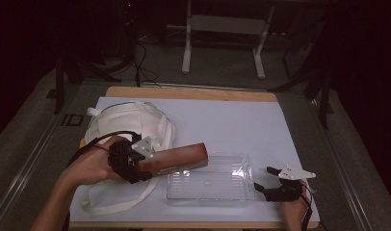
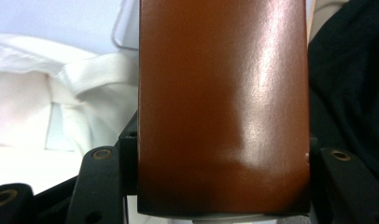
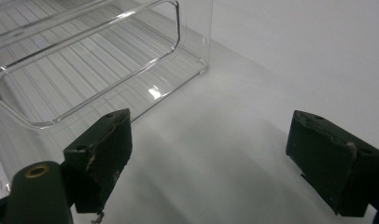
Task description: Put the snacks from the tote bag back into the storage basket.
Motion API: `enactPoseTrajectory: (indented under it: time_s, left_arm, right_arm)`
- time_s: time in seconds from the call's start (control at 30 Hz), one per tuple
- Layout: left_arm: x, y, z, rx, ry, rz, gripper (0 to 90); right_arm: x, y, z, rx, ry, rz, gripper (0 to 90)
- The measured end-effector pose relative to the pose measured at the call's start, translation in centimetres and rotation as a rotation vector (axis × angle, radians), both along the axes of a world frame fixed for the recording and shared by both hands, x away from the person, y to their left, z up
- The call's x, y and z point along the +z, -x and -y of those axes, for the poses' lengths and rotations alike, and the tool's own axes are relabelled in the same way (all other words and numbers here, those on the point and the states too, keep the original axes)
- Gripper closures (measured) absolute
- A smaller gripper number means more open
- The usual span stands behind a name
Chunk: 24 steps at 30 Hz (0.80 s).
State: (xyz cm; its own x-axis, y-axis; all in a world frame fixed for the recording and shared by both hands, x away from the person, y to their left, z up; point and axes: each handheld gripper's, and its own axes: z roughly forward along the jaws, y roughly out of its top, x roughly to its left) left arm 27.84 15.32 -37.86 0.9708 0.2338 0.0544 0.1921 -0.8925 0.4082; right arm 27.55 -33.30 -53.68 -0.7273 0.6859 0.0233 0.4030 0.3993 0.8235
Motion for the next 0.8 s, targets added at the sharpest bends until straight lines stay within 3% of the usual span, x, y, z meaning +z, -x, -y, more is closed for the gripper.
enactPoseTrajectory:
  time_s: [0.37,0.6,0.8]
  left_arm:
    - [-0.9,0.3,1.6,-0.041,0.003,-0.019,43.7]
    - [-1.8,0.4,2.6,-0.071,-0.038,-0.014,43.7]
    - [-2.1,0.5,3.1,-0.09,-0.042,-0.006,43.7]
  right_arm:
    - [0.0,0.0,0.0,0.0,-0.003,0.0,14.4]
    - [0.0,0.0,0.0,0.0,-0.005,-0.001,14.4]
    - [0.0,0.0,0.0,0.001,-0.002,-0.002,14.4]
